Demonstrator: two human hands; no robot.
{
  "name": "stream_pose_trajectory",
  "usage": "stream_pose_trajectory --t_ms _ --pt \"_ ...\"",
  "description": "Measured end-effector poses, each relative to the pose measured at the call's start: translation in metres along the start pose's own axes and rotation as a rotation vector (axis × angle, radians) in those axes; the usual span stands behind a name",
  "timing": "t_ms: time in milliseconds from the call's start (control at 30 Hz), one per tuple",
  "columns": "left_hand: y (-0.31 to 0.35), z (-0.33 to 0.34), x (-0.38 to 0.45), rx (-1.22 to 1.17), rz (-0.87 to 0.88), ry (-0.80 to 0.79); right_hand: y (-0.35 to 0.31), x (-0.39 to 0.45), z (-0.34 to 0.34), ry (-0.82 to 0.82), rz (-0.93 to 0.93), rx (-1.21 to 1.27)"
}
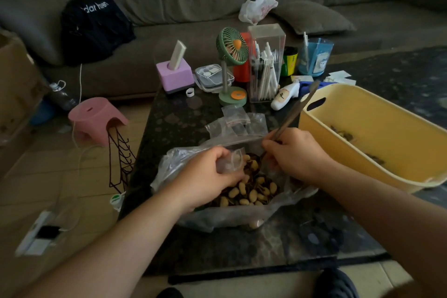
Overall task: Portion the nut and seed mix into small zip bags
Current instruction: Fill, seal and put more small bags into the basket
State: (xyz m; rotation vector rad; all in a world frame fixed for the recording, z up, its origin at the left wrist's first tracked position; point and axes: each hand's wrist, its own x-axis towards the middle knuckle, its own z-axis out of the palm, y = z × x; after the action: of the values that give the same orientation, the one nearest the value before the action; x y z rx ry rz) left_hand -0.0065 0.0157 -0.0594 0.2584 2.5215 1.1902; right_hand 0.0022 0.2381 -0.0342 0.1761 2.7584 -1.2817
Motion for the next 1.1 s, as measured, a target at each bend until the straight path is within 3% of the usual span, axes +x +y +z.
stream_pose_trajectory --t_ms 133,233,667,900,1000,1100 --pt "0.001 -0.020 -0.008 -0.138 -0.039 -0.111 0.002 0.002 -0.009 -0.081 0.159 0.238" --pt "0.000 -0.031 -0.013 -0.168 -0.053 -0.152 0.002 0.000 -0.013 -0.124 0.179 0.312" --pt "0.002 -0.033 -0.014 -0.070 -0.028 -0.240 -0.020 -0.021 -0.031 -0.065 0.084 0.260" --pt "0.000 -0.035 -0.020 -0.262 -0.093 -0.376 -0.016 -0.021 -0.030 -0.088 0.100 0.188" --pt "0.000 -0.040 -0.022 -0.172 -0.068 -0.367 -0.014 -0.020 -0.031 -0.076 0.102 0.150" --pt "-0.004 -0.043 -0.023 0.081 0.045 -0.271 -0.013 -0.020 -0.030 -0.075 0.100 0.157"
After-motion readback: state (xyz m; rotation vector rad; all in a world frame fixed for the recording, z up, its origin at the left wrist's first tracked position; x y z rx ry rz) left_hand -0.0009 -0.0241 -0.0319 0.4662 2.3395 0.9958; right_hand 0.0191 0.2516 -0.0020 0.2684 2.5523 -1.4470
